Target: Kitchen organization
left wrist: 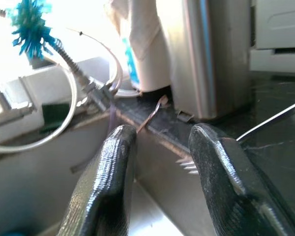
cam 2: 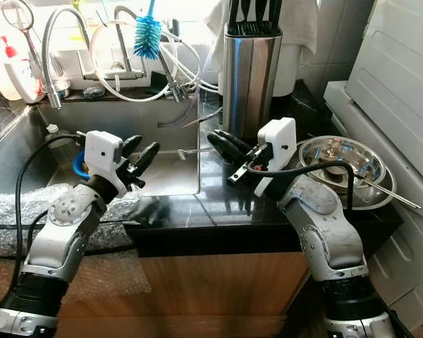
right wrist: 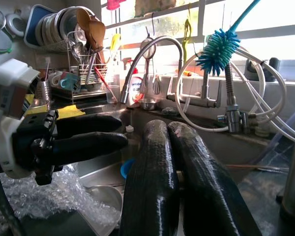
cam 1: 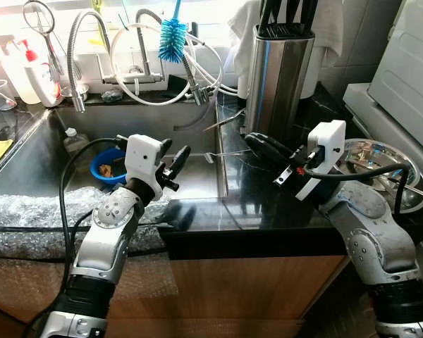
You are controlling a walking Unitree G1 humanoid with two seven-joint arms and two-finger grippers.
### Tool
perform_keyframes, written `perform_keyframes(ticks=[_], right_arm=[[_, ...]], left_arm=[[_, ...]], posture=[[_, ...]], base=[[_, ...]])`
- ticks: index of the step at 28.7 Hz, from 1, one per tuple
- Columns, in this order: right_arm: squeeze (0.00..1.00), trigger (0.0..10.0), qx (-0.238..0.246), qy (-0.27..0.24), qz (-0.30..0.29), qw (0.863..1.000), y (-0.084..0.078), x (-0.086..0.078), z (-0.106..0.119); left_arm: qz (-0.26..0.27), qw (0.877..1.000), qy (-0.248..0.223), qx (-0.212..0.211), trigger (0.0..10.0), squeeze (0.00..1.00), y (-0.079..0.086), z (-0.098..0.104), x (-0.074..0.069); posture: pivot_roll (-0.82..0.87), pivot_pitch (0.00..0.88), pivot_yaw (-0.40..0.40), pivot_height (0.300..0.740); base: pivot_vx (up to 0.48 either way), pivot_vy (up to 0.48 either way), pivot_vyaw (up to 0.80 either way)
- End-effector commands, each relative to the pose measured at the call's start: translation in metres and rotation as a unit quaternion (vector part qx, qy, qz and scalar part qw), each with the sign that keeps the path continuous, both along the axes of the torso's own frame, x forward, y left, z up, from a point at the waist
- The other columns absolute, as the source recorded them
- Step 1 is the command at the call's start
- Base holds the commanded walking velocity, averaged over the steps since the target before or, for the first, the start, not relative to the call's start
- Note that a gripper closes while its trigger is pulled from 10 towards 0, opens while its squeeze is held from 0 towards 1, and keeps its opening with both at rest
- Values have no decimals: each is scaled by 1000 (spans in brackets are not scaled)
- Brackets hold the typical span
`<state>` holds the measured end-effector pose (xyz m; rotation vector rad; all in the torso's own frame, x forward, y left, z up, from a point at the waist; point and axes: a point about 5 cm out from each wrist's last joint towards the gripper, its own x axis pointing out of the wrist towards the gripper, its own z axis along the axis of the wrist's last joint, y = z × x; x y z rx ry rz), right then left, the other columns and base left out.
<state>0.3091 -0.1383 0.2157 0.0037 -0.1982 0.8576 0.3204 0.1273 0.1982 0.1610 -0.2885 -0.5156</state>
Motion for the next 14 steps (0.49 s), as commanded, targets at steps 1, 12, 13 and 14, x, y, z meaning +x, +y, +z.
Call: perform_keyframes(ticks=[1,12,13,14], right_arm=[[0,10000,-5,-20,5,1000,1,3,8],[0,10000,-7,-21,15,1000,8,4,3],[0,10000,-7,-21,15,1000,8,4,3],[0,10000,-5,-20,15,1000,8,4,2]], left_arm=[[-21,999,-20,33,10000,0,-5,4,-4],[-79,986,-55,136,10000,0,-20,0,-13],[-79,986,-55,136,10000,0,-20,0,-13],[-86,985,-59,140,10000,0,-23,1,-14]], posture=[[-20,0,31,740],[-13,0,29,740],[-13,0,29,740],[-12,0,29,740]], base=[[0,0,0],[0,0,0],[0,0,0],[0,0,0]])
